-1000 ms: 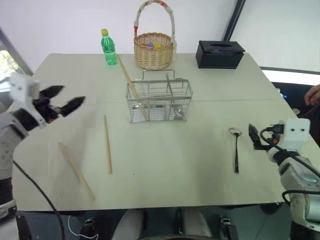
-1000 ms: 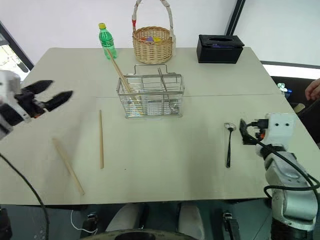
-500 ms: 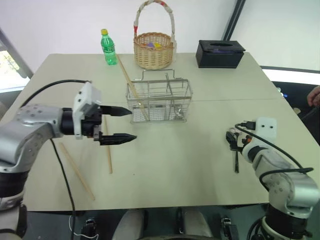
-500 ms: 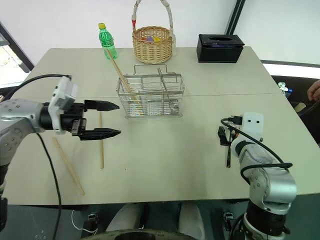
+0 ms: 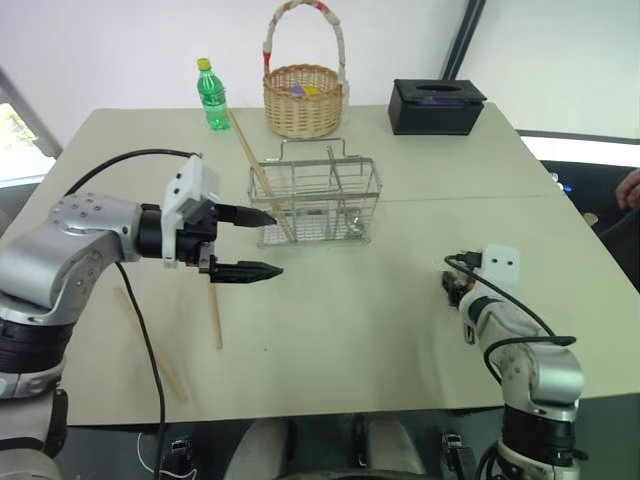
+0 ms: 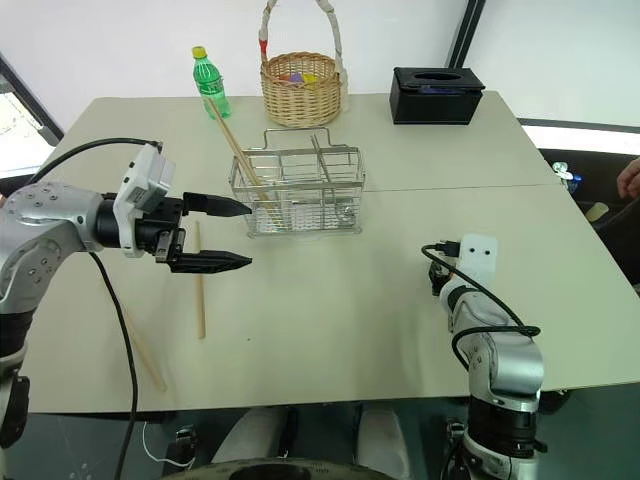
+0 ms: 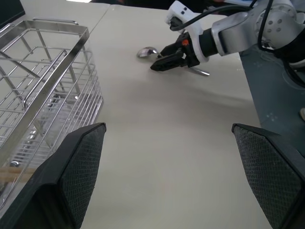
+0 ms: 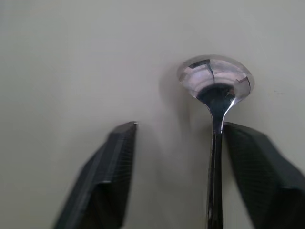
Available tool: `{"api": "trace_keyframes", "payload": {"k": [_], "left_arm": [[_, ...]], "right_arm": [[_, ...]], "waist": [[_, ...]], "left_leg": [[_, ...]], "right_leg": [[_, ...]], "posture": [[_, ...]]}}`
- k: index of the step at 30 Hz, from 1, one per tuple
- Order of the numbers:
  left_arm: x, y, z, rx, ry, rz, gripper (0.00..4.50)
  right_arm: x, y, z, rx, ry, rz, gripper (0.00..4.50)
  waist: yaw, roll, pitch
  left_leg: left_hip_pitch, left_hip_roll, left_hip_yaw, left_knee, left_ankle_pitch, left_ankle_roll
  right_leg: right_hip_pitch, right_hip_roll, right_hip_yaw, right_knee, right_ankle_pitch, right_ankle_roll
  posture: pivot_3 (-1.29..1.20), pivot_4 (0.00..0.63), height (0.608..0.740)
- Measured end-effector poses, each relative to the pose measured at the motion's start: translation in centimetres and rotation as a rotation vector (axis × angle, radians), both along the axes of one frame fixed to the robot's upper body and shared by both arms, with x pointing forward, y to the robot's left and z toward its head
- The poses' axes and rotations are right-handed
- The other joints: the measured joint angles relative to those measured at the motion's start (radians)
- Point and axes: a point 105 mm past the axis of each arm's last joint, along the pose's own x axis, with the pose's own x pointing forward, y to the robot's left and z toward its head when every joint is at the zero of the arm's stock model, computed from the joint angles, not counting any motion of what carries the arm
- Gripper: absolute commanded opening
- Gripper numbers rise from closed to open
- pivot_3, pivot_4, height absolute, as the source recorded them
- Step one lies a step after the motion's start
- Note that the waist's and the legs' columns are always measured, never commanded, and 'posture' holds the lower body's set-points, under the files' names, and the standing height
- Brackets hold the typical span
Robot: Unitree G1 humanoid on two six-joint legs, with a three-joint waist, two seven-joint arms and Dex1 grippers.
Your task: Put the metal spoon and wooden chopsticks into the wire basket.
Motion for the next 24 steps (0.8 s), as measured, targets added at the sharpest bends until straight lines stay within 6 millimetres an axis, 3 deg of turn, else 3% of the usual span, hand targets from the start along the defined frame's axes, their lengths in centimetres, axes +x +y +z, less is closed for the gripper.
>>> {"api": "trace_keyframes", "payload": {"k": [2, 3, 10, 16, 19, 24], "left_arm": [[0.0, 0.0, 0.0, 0.000, 0.000, 0.001, 4.50], [0.0, 0.0, 0.0, 0.000, 0.000, 0.003, 4.50], [0.2, 0.0, 0.1, -0.003, -0.001, 0.018, 4.50], [0.4, -0.1, 0.3, -0.017, -0.011, 0.031, 4.50], [0.8, 0.2, 0.5, -0.029, -0.030, 0.053, 4.50], [1.5, 0.2, 1.2, -0.047, -0.067, 0.076, 4.50]], "right_arm": [[0.1, -0.1, 0.0, 0.000, -0.004, -0.005, 0.21], [0.2, -0.2, 0.0, 0.000, -0.008, -0.005, 0.03], [0.5, -0.2, 0.1, 0.002, -0.014, 0.009, 0.03], [0.9, -1.5, 0.9, -0.069, -0.041, 0.005, 0.03], [2.0, -1.8, 3.8, -0.137, -0.164, 0.044, 0.03], [4.8, 2.2, 13.6, -0.143, -0.543, 0.216, 0.03]], "waist": [[0.000, 0.000, 0.000], [0.000, 0.000, 0.000], [-0.001, -0.001, 0.000], [0.002, 0.001, 0.000], [0.001, 0.001, 0.001], [-0.023, 0.001, 0.001]], "left_leg": [[0.000, 0.000, 0.000, 0.000, 0.000, 0.000], [0.000, 0.000, 0.000, 0.000, 0.000, 0.000], [0.000, 0.000, 0.000, 0.000, 0.000, 0.000], [0.000, 0.000, 0.000, 0.000, 0.000, 0.000], [0.000, 0.000, 0.001, 0.000, 0.000, 0.000], [0.000, 0.001, 0.001, 0.000, 0.000, 0.000]], "right_leg": [[0.000, 0.000, 0.000, 0.000, 0.000, 0.000], [0.000, 0.000, 0.000, 0.000, 0.000, 0.000], [0.000, 0.000, 0.000, 0.000, 0.000, 0.000], [0.000, 0.000, 0.000, 0.000, 0.000, 0.000], [0.003, 0.000, 0.000, 0.000, 0.000, 0.001], [0.002, 0.001, 0.001, 0.001, 0.001, 0.002]], "posture": [[0.00, 0.150, 0.663], [0.00, 0.150, 0.663], [0.00, 0.150, 0.663], [0.00, 0.150, 0.663], [0.00, 0.150, 0.663], [0.00, 0.150, 0.663]]}}
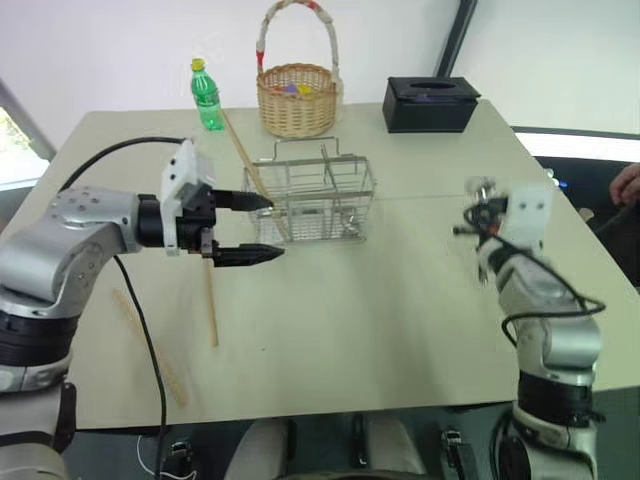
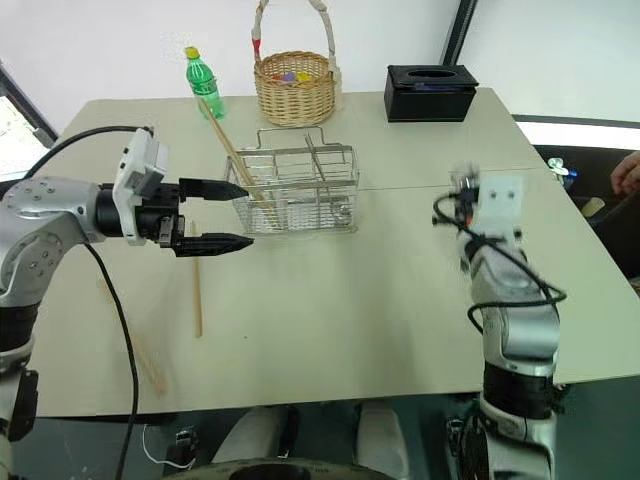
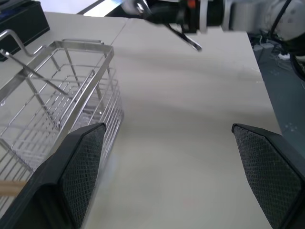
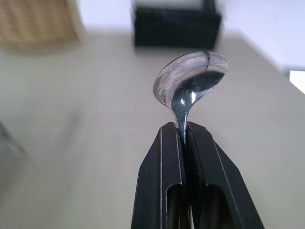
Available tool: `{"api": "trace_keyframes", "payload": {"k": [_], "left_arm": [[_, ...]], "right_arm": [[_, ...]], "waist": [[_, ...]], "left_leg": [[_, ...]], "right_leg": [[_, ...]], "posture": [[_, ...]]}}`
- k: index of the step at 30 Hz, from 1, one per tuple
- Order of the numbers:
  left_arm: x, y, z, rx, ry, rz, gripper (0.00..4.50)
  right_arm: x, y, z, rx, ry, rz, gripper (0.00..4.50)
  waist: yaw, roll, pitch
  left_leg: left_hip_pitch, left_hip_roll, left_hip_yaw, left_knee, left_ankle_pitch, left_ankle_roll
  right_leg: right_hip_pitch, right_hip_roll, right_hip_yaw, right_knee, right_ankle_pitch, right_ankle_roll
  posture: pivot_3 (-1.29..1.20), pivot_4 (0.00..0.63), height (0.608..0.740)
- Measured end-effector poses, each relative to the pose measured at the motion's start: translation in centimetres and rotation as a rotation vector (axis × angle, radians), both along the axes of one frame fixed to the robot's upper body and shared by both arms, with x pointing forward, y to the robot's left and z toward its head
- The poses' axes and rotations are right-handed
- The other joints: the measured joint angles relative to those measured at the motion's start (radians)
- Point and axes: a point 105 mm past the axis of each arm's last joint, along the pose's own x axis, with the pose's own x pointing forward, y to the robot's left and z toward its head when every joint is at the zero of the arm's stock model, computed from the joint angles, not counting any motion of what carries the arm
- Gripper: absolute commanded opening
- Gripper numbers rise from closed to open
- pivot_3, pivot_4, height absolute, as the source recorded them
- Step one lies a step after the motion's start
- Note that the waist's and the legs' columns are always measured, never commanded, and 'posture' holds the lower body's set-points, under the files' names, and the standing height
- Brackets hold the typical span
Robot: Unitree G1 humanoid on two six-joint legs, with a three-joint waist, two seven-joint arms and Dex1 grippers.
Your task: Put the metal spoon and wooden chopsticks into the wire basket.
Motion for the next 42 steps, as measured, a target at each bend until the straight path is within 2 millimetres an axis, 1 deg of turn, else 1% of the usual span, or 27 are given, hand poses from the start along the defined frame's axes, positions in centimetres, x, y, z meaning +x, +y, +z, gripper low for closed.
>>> {"api": "trace_keyframes", "payload": {"k": [1, 3, 5, 6, 8, 14, 17, 20, 23, 25, 28, 29, 30, 32, 34, 36, 37, 40, 42], "left_arm": [[0.0, 0.0, 0.1, -0.001, -0.008, 0.000, 4.50], [0.1, 0.0, 0.1, 0.000, -0.010, 0.006, 4.50], [0.2, 0.1, 0.1, -0.001, -0.013, 0.016, 4.50], [0.3, 0.2, 0.2, -0.002, -0.016, 0.021, 4.50], [0.4, 0.3, 0.3, -0.007, -0.022, 0.036, 4.50], [0.5, 1.1, 1.1, -0.019, -0.055, 0.091, 4.50], [0.4, 1.6, 1.3, -0.017, -0.063, 0.122, 4.50], [0.2, 1.8, 1.5, -0.023, -0.062, 0.144, 4.50], [-0.1, 2.2, 2.0, -0.018, -0.062, 0.168, 4.50], [-0.2, 2.5, 2.5, -0.016, -0.079, 0.185, 4.50], [-0.4, 2.8, 2.8, -0.014, -0.075, 0.201, 4.50], [-0.4, 2.9, 2.9, -0.017, -0.075, 0.201, 4.50], [-0.5, 2.9, 2.9, -0.015, -0.074, 0.203, 4.50], [-0.5, 3.0, 3.1, -0.014, -0.076, 0.209, 4.50], [-0.5, 3.1, 3.2, -0.014, -0.079, 0.216, 4.50], [-0.4, 3.2, 3.3, -0.017, -0.080, 0.220, 4.50], [-0.4, 3.2, 3.4, -0.020, -0.083, 0.223, 4.50], [-0.2, 3.2, 3.6, -0.028, -0.090, 0.232, 4.50], [0.0, 3.4, 3.6, -0.035, -0.090, 0.242, 4.50]], "right_arm": [[0.2, 1.3, 2.3, 0.008, -0.080, 0.056, 0.03], [0.4, 3.8, 5.7, 0.048, -0.197, 0.148, 0.03], [0.6, 6.4, 7.9, 0.088, -0.276, 0.244, 0.03], [0.7, 7.5, 8.7, 0.104, -0.298, 0.281, 0.03], [1.4, 9.5, 9.4, 0.136, -0.323, 0.340, 0.03], [3.3, 14.7, 8.9, 0.198, -0.329, 0.477, 0.03], [4.2, 16.2, 8.4, 0.207, -0.340, 0.507, 0.03], [5.1, 17.1, 7.7, 0.217, -0.349, 0.515, 0.03], [6.0, 18.0, 6.4, 0.225, -0.365, 0.517, 0.03], [6.6, 18.0, 5.1, 0.226, -0.357, 0.510, 0.03], [7.0, 17.7, 3.9, 0.228, -0.360, 0.498, 0.03], [7.1, 17.5, 3.7, 0.232, -0.362, 0.493, 0.72], [7.2, 17.4, 3.5, 0.237, -0.363, 0.491, 1.02], [7.4, 16.9, 3.1, 0.251, -0.359, 0.477, 1.97], [7.6, 16.4, 3.0, 0.262, -0.362, 0.457, 3.11], [7.6, 16.0, 3.1, 0.261, -0.367, 0.441, 4.14], [7.7, 15.8, 3.1, 0.259, -0.368, 0.431, 4.43], [7.7, 15.1, 3.6, 0.250, -0.380, 0.411, 4.43], [7.6, 14.4, 4.4, 0.235, -0.395, 0.401, 4.43]], "waist": [[-0.001, 0.000, 0.000], [0.000, -0.001, 0.000], [0.002, -0.001, -0.001], [0.002, -0.001, -0.001], [0.004, -0.002, -0.001], [0.001, -0.002, -0.001], [-0.001, -0.001, 0.000], [-0.002, -0.001, 0.000], [-0.005, 0.000, 0.000], [-0.003, 0.000, 0.001], [-0.003, 0.000, 0.001], [-0.003, 0.000, 0.001], [-0.004, 0.000, 0.001], [-0.005, 0.000, 0.001], [-0.005, 0.000, 0.001], [-0.005, 0.000, 0.001], [-0.005, 0.000, 0.001], [-0.005, 0.000, 0.001], [-0.004, 0.000, 0.001]], "left_leg": [[0.000, 0.000, 0.000, 0.000, 0.000, 0.000], [0.000, 0.001, -0.001, -0.001, 0.000, 0.000], [0.000, 0.000, -0.002, -0.001, 0.000, 0.000], [-0.001, 0.000, -0.002, -0.001, 0.000, -0.001], [-0.001, -0.001, -0.001, 0.000, 0.000, -0.001], [-0.002, -0.002, -0.001, 0.000, 0.001, -0.001], [-0.001, -0.002, -0.001, 0.000, 0.001, -0.002], [-0.001, -0.002, -0.002, 0.000, 0.002, -0.003], [-0.001, -0.002, -0.002, 0.000, 0.002, -0.004], [-0.001, -0.002, -0.002, 0.000, 0.002, -0.004], [-0.001, -0.002, -0.002, 0.000, 0.003, -0.005], [-0.001, -0.002, -0.002, 0.000, 0.003, -0.005], [-0.001, -0.002, -0.002, 0.000, 0.003, -0.006], [-0.001, -0.002, -0.002, 0.000, 0.004, -0.006], [-0.001, -0.002, -0.002, 0.000, 0.004, -0.007], [-0.001, -0.002, -0.002, 0.000, 0.004, -0.007], [-0.001, -0.002, -0.003, 0.000, 0.004, -0.007], [-0.001, -0.002, -0.003, 0.000, 0.005, -0.008], [-0.001, -0.002, -0.003, 0.000, 0.005, -0.008]], "right_leg": [[0.000, 0.000, 0.000, 0.000, 0.000, 0.000], [-0.001, 0.001, -0.001, 0.001, 0.000, 0.000], [-0.004, 0.001, -0.001, 0.001, 0.000, -0.001], [-0.005, 0.000, -0.001, 0.001, 0.001, -0.001], [-0.006, -0.001, 0.000, 0.001, 0.001, -0.001], [-0.007, -0.001, 0.000, 0.002, 0.001, -0.001], [-0.008, 0.000, 0.000, 0.004, 0.001, -0.001], [-0.008, 0.000, 0.000, 0.005, 0.001, -0.002], [-0.008, 0.000, 0.000, 0.005, 0.002, -0.002], [-0.008, 0.000, 0.000, 0.006, 0.002, -0.002], [-0.009, 0.000, 0.000, 0.007, 0.002, -0.002], [-0.009, 0.000, 0.000, 0.007, 0.002, -0.002], [-0.009, 0.000, 0.000, 0.007, 0.002, -0.002], [-0.009, 0.000, 0.000, 0.008, 0.002, -0.002], [-0.010, 0.000, 0.001, 0.013, 0.002, -0.003], [-0.011, 0.000, 0.001, 0.015, 0.002, -0.003], [-0.011, 0.000, 0.001, 0.015, 0.002, -0.003], [-0.011, 0.000, 0.001, 0.015, 0.002, -0.003], [-0.011, 0.001, 0.001, 0.015, 0.002, -0.003]], "posture": [[0.00, 0.150, 0.663], [0.00, 0.150, 0.663], [0.00, 0.150, 0.663], [0.00, 0.150, 0.663], [0.00, 0.150, 0.663], [0.00, 0.150, 0.663], [0.00, 0.150, 0.663], [0.00, 0.150, 0.663], [0.00, 0.150, 0.663], [0.00, 0.150, 0.663], [0.00, 0.150, 0.663], [0.00, 0.150, 0.663], [0.00, 0.150, 0.663], [0.00, 0.150, 0.663], [0.00, 0.150, 0.663], [0.00, 0.150, 0.663], [0.00, 0.150, 0.663], [0.00, 0.150, 0.663], [0.00, 0.150, 0.663]]}}
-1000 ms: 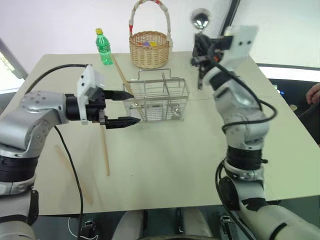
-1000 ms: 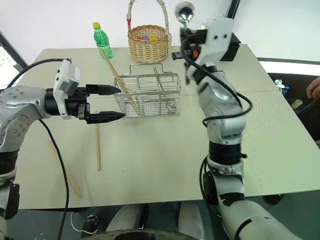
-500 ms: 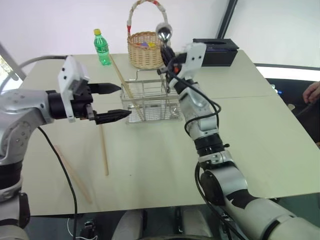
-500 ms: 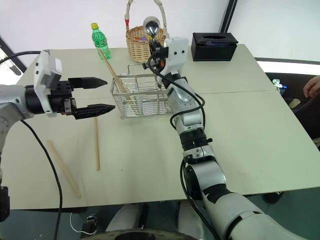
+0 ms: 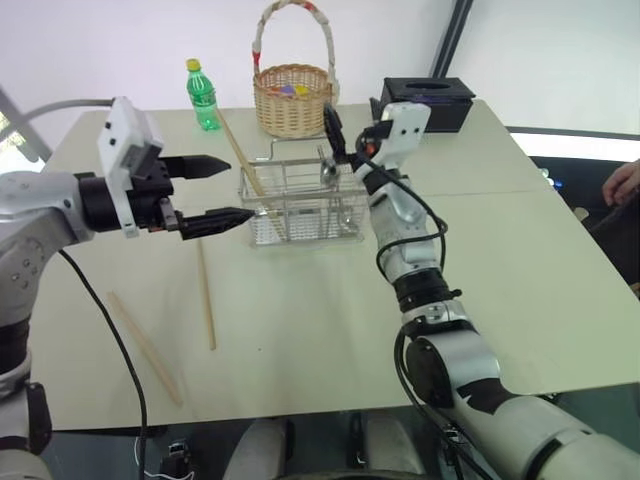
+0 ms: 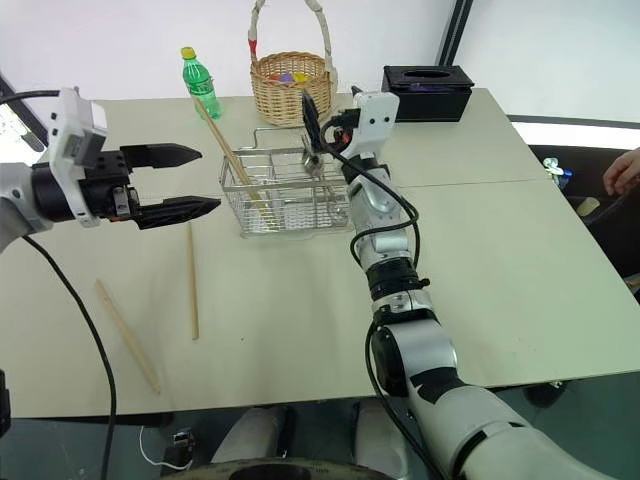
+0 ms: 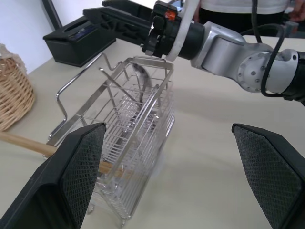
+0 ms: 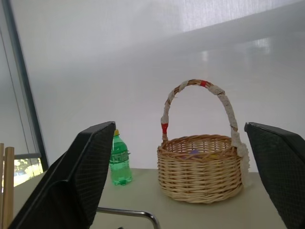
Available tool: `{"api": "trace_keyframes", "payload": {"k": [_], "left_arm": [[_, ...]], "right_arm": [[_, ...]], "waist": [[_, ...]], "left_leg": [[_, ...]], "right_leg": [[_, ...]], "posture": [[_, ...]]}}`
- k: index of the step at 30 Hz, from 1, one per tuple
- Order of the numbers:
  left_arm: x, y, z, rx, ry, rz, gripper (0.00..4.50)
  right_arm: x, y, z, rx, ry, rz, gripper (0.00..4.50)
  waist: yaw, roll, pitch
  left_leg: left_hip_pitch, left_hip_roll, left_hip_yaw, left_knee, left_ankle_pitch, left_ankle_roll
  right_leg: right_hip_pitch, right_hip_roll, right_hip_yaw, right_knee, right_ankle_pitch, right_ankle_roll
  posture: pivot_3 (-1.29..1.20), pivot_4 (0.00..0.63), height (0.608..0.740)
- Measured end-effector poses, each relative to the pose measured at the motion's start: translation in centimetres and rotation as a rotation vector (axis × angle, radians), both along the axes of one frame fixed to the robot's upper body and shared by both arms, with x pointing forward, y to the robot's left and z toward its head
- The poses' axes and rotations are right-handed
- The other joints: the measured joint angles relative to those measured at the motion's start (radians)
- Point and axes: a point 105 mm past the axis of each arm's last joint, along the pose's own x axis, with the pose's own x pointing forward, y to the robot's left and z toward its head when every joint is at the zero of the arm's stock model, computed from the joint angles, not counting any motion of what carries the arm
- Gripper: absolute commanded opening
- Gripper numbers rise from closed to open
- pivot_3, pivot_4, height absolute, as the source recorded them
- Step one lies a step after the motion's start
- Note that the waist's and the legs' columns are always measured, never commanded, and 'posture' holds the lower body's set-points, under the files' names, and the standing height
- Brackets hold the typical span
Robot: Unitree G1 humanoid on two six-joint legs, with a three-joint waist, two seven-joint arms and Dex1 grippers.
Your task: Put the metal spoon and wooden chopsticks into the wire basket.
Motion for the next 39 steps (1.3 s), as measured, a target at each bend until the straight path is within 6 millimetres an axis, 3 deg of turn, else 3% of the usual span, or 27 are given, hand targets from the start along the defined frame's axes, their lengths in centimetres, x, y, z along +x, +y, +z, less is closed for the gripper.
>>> {"api": "trace_keyframes", "payload": {"k": [8, 12, 15, 19, 25, 29, 33, 35, 39], "left_arm": [[1.1, 1.1, 0.0, -0.047, -0.008, 0.086, 4.50], [1.7, 3.1, 0.7, -0.095, -0.035, 0.231, 4.50], [2.2, 4.8, 0.7, -0.110, -0.030, 0.375, 4.50], [2.7, 7.6, 0.9, -0.187, 0.012, 0.619, 4.50], [3.5, 11.7, -0.5, -0.356, 0.195, 1.092, 4.50], [1.4, 15.6, -6.5, -0.351, 0.376, 1.479, 4.50], [-1.0, 16.1, -13.1, -0.363, 0.573, 1.691, 4.50], [-1.7, 16.1, -14.5, -0.362, 0.624, 1.738, 4.50], [-1.8, 15.9, -14.7, -0.359, 0.644, 1.754, 4.50]], "right_arm": [[-2.3, -5.1, 5.3, -0.068, -0.078, -0.005, 4.43], [-6.1, -7.6, 8.1, -0.239, -0.117, 0.157, 4.43], [-9.0, -8.1, 8.7, -0.337, -0.092, 0.314, 4.43], [-12.7, -8.1, 6.3, -0.466, 0.028, 0.536, 4.43], [-17.0, -7.9, 0.2, -0.657, 0.238, 0.737, 4.43], [-18.0, -8.5, -3.5, -0.720, 0.360, 0.751, 4.43], [-18.1, -8.6, -4.4, -0.721, 0.380, 0.743, 4.43], [-18.1, -8.6, -4.4, -0.722, 0.378, 0.740, 4.43], [-18.1, -8.1, -4.5, -0.677, 0.370, 0.737, 4.43]], "waist": [[0.004, -0.002, -0.001], [0.008, -0.004, -0.002], [0.006, -0.005, -0.002], [0.010, -0.005, -0.002], [0.031, -0.009, -0.002], [0.030, -0.011, -0.002], [0.039, -0.017, -0.001], [0.050, -0.022, 0.000], [0.069, -0.021, 0.001]], "left_leg": [[-0.001, 0.000, 0.000, 0.000, 0.000, 0.000], [-0.002, 0.000, 0.000, -0.001, -0.001, 0.002], [-0.001, 0.001, 0.000, -0.002, -0.002, 0.003], [-0.001, 0.002, 0.000, -0.002, -0.002, 0.004], [0.000, 0.001, -0.001, 0.001, -0.002, 0.003], [0.001, 0.001, 0.003, 0.000, -0.003, 0.002], [0.000, 0.002, 0.000, 0.000, -0.002, -0.003], [-0.001, 0.002, -0.001, 0.001, -0.002, -0.005], [0.001, 0.001, -0.001, 0.002, -0.002, -0.005]], "right_leg": [[0.000, -0.001, 0.000, 0.000, 0.000, 0.000], [0.002, -0.001, 0.000, -0.004, 0.000, 0.000], [0.007, -0.001, -0.001, -0.011, 0.000, 0.001], [0.010, -0.002, -0.001, -0.014, 0.000, 0.001], [0.014, -0.001, -0.003, -0.017, 0.002, 0.005], [0.013, -0.003, -0.001, -0.017, 0.002, 0.006], [0.013, -0.003, -0.001, -0.017, 0.003, 0.005], [0.013, -0.002, -0.002, -0.017, 0.003, 0.005], [0.016, -0.003, -0.002, -0.017, 0.003, 0.005]], "posture": [[0.00, 0.150, 0.663], [0.00, 0.150, 0.663], [0.00, 0.150, 0.663], [0.00, 0.150, 0.663], [0.00, 0.150, 0.663], [0.00, 0.150, 0.663], [0.00, 0.150, 0.663], [0.00, 0.150, 0.663], [0.00, 0.150, 0.663]]}}
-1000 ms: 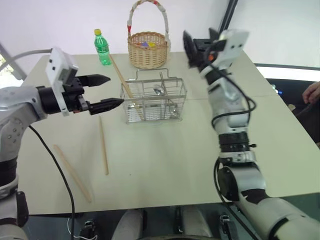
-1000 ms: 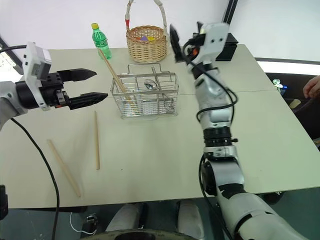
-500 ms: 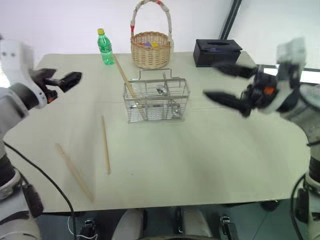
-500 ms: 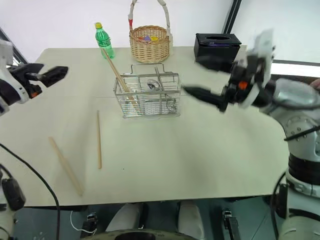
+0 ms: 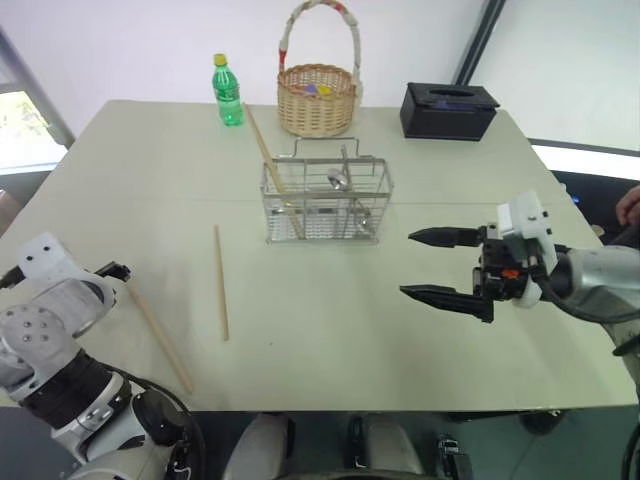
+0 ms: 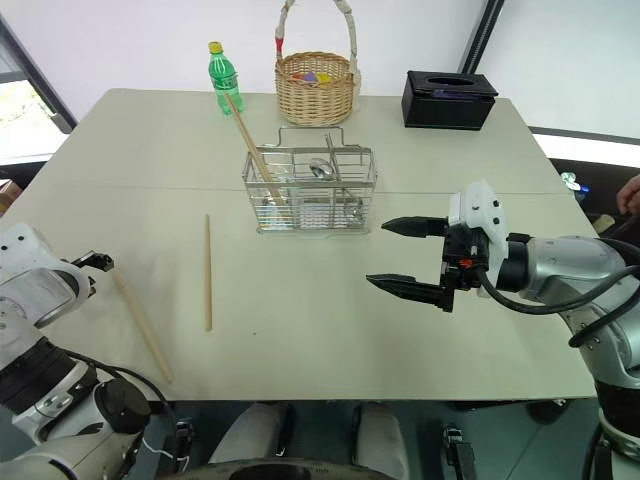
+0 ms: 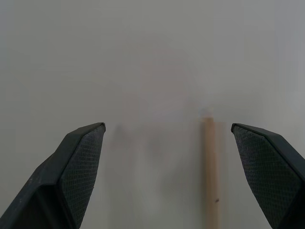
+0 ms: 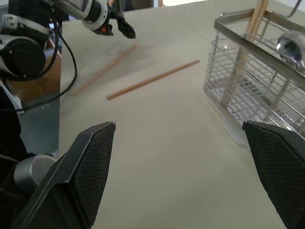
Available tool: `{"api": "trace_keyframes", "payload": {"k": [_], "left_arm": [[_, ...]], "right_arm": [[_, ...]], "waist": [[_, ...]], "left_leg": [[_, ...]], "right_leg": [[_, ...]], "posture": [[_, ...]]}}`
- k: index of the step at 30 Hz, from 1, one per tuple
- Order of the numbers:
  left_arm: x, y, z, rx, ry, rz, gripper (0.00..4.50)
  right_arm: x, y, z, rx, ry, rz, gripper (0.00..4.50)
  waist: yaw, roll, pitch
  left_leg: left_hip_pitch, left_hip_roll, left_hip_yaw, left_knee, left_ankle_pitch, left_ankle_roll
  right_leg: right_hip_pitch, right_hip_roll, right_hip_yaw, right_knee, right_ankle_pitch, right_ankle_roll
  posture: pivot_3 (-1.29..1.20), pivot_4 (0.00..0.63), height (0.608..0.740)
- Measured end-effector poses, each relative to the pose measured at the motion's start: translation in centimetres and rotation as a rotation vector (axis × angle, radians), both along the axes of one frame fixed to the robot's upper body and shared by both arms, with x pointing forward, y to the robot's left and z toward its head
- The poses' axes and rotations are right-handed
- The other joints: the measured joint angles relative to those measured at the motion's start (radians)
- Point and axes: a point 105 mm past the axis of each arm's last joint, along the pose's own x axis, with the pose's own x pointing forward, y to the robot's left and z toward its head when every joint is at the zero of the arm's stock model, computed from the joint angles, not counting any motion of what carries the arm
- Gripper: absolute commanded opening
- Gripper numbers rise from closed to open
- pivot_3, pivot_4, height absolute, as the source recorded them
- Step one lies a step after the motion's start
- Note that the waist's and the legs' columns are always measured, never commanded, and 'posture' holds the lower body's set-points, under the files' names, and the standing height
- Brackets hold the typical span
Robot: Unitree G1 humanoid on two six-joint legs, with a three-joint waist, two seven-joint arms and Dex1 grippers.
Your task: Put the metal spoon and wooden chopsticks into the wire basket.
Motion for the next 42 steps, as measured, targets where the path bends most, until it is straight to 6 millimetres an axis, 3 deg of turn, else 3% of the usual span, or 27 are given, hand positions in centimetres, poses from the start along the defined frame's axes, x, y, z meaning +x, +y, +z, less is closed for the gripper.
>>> {"api": "trace_keyframes", "payload": {"k": [5, 11, 14, 21, 29, 35, 37, 42], "left_arm": [[1.1, -1.6, -1.6, -0.062, 0.069, -0.097, 4.50], [2.2, -1.3, -1.5, -0.045, 0.141, -0.167, 4.50], [2.4, -0.9, -1.6, -0.037, 0.180, -0.177, 3.64], [3.1, -1.1, -1.5, -0.067, 0.189, -0.180, 0.06], [3.8, -1.3, -1.3, -0.088, 0.191, -0.163, 0.02], [4.3, 0.0, -0.4, -0.093, 0.147, -0.114, 0.02], [5.2, 1.6, 1.2, -0.062, 0.051, -0.051, 0.02], [8.3, 6.0, 8.9, 0.085, -0.390, 0.089, 0.02]], "right_arm": [[0.0, 0.6, 0.3, 0.059, 0.002, -0.035, 4.43], [-0.6, 1.1, 0.4, 0.087, 0.006, -0.059, 4.43], [-0.6, 1.0, 0.3, 0.094, 0.010, -0.087, 4.50], [-0.4, 0.6, 0.8, 0.116, -0.004, -0.127, 4.50], [-0.2, 0.5, 1.0, 0.124, -0.010, -0.148, 4.50], [0.1, 0.2, 1.0, 0.134, -0.019, -0.165, 4.50], [0.2, 0.2, 1.0, 0.136, -0.020, -0.171, 4.50], [0.4, 0.2, 1.1, 0.156, -0.020, -0.198, 4.50]], "waist": [[0.001, 0.000, 0.000], [-0.004, 0.003, 0.000], [-0.005, 0.005, 0.000], [0.001, 0.006, -0.001], [-0.001, 0.006, -0.001], [-0.005, 0.003, 0.001], [-0.005, 0.002, 0.001], [-0.004, 0.002, 0.001]], "left_leg": [[0.000, 0.000, -0.001, 0.000, 0.000, 0.000], [0.000, 0.000, 0.000, -0.001, 0.000, 0.000], [0.000, 0.000, 0.000, -0.001, 0.000, 0.000], [0.000, -0.001, -0.001, -0.001, 0.000, 0.000], [-0.001, -0.001, -0.001, -0.001, 0.000, 0.000], [-0.001, 0.000, -0.001, -0.001, 0.001, -0.001], [-0.001, 0.000, -0.001, -0.002, 0.001, -0.001], [-0.002, 0.000, 0.001, -0.002, 0.001, -0.002]], "right_leg": [[-0.001, 0.000, 0.000, 0.000, 0.000, 0.000], [-0.002, 0.000, 0.000, 0.000, 0.000, 0.000], [-0.002, 0.000, 0.000, 0.001, 0.000, 0.000], [-0.001, 0.000, 0.000, 0.001, 0.000, 0.000], [-0.002, 0.000, 0.000, 0.001, 0.000, 0.000], [-0.002, 0.000, 0.000, 0.001, 0.000, 0.000], [-0.003, 0.001, 0.000, 0.001, 0.000, 0.000], [-0.003, -0.001, 0.000, -0.001, 0.000, 0.000]], "posture": [[0.00, 0.150, 0.663], [0.00, 0.150, 0.663], [0.00, 0.150, 0.663], [0.00, 0.150, 0.663], [0.00, 0.150, 0.663], [0.00, 0.150, 0.663], [0.00, 0.150, 0.663], [0.00, 0.150, 0.663]]}}
